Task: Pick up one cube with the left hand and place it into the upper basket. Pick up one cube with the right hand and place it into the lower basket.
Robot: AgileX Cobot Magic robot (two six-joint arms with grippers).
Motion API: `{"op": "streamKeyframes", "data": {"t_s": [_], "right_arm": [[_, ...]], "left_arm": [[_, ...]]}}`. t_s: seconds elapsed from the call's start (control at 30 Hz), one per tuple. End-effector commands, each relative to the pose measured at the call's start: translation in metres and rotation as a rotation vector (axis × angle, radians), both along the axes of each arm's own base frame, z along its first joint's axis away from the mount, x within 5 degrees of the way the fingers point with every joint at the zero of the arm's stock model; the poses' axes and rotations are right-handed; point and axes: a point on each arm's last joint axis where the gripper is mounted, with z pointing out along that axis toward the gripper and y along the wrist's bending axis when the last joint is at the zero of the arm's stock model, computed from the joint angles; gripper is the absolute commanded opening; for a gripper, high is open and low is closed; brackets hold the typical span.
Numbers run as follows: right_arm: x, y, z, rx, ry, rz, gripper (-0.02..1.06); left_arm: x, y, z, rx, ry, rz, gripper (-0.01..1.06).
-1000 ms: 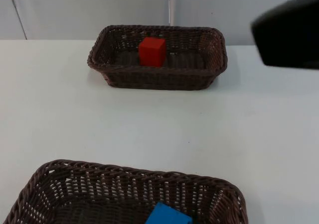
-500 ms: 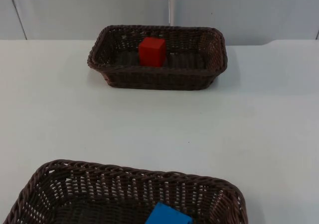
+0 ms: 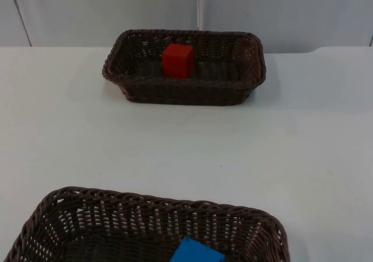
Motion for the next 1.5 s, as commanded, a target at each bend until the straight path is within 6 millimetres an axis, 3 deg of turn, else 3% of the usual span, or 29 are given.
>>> {"op": "streamKeyframes", "data": {"t_s": [0.0, 0.1, 0.47, 0.83, 1.17, 1.47], "right_arm": [[-0.005, -0.011, 0.0, 0.004, -0.009, -0.003, 0.77], [-0.008, -0.018, -0.001, 0.002, -0.01, -0.009, 0.77], [-0.019, -0.047, -0.006, -0.003, -0.016, -0.036, 0.77], [-0.03, -0.072, -0.015, -0.008, 0.0, -0.054, 0.77], [-0.039, -0.084, -0.024, 0.063, -0.004, -0.038, 0.77], [-0.04, -0.084, -0.038, -0.04, 0.063, -0.04, 0.77]], "left_arm": [[-0.01, 0.006, -0.005, -0.018, -0.017, 0.061, 0.96], [-0.014, 0.009, -0.007, -0.022, -0.03, 0.08, 0.96], [0.004, 0.006, -0.046, -0.033, 0.138, 0.109, 0.96], [0.005, 0.006, -0.047, -0.034, 0.134, 0.111, 0.96], [0.007, 0.006, -0.047, -0.032, 0.126, 0.116, 0.96], [0.007, 0.006, -0.048, -0.031, 0.125, 0.115, 0.96]]}}
